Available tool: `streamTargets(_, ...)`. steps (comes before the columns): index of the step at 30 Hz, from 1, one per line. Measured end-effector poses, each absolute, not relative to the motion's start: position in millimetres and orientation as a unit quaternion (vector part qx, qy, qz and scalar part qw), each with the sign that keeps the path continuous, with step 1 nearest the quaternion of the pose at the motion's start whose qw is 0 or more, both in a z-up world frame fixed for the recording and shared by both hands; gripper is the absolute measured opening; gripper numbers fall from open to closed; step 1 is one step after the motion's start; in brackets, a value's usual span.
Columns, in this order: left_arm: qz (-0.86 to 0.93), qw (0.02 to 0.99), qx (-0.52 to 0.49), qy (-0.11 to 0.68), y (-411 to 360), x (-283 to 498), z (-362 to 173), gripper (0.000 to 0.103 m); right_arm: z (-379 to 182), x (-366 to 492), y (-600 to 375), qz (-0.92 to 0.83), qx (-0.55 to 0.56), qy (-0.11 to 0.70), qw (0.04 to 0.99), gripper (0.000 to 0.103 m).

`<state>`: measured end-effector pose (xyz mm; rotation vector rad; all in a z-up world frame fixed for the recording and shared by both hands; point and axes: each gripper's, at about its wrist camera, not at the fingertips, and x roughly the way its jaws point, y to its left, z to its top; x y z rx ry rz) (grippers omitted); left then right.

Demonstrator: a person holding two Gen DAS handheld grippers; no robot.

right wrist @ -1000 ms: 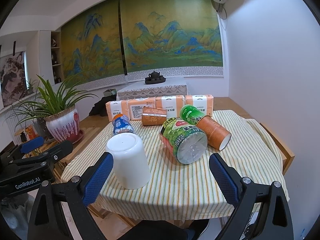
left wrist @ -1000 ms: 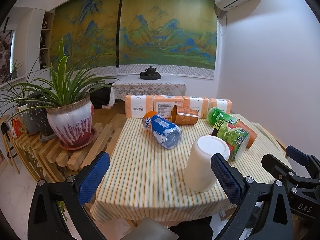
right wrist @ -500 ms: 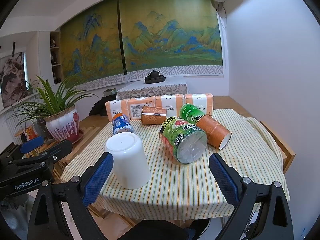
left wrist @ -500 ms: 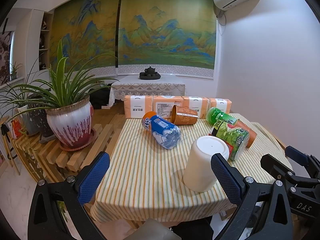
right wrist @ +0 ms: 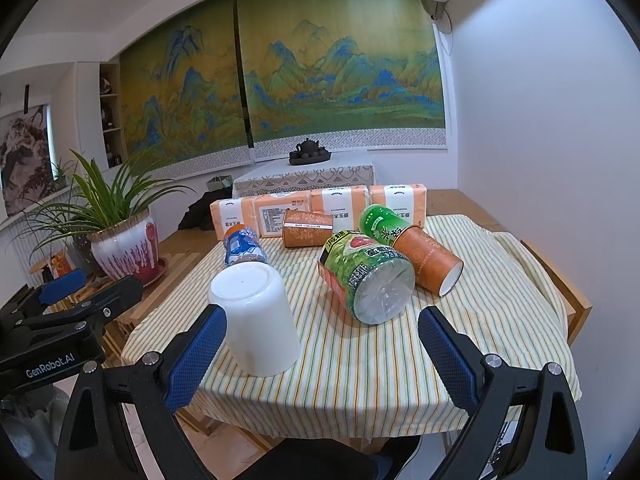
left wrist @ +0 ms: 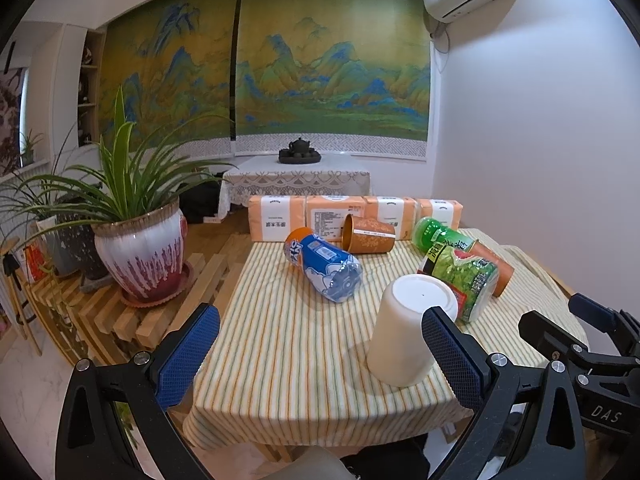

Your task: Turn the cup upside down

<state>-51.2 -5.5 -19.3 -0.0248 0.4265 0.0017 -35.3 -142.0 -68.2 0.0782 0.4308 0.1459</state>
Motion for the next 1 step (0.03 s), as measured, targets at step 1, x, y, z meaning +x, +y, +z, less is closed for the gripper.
streamTargets(1, 0.000, 0.977, -0.011, 0.212, -5.9, -50.7, -19.6, 0.103, -68.3, -35.5, -141.7, 0.072, 0.039, 0.214, 0.973, 0.095)
